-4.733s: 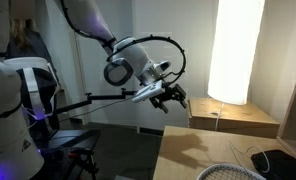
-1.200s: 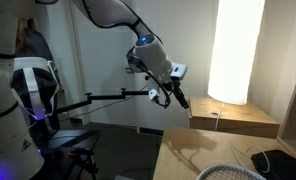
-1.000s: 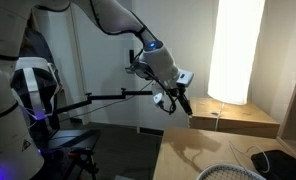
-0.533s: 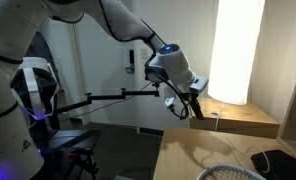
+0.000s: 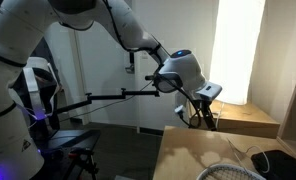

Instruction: Move the tennis rack slightly to the right. Pick up the orange towel from the top compartment and put it on the table.

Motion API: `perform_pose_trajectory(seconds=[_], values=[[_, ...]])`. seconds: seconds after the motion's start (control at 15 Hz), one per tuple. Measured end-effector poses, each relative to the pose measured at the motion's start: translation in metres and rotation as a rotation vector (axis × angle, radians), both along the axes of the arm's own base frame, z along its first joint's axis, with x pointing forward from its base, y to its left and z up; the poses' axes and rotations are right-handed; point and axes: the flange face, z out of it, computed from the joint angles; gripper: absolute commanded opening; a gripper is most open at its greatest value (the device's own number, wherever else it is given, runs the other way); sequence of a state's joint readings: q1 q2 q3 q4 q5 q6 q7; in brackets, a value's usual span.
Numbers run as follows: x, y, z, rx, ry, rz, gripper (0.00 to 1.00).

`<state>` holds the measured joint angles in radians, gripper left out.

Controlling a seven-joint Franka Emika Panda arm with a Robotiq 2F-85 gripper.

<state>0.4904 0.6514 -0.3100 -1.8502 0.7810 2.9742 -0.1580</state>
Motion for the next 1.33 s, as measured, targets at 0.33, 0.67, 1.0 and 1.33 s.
perform_pose_trajectory(seconds=[0.33,0.67,1.0,1.33], values=[[0.002,-0.001,0.002,0.011,-0.005,0.003,1.00],[0.001,0.000,0.003,0.013,-0.006,0.005,1.00],[0.005,0.007,-0.004,-0.016,0.016,0.032,1.00],[0.006,0.008,-0.018,-0.057,0.045,0.028,1.00]])
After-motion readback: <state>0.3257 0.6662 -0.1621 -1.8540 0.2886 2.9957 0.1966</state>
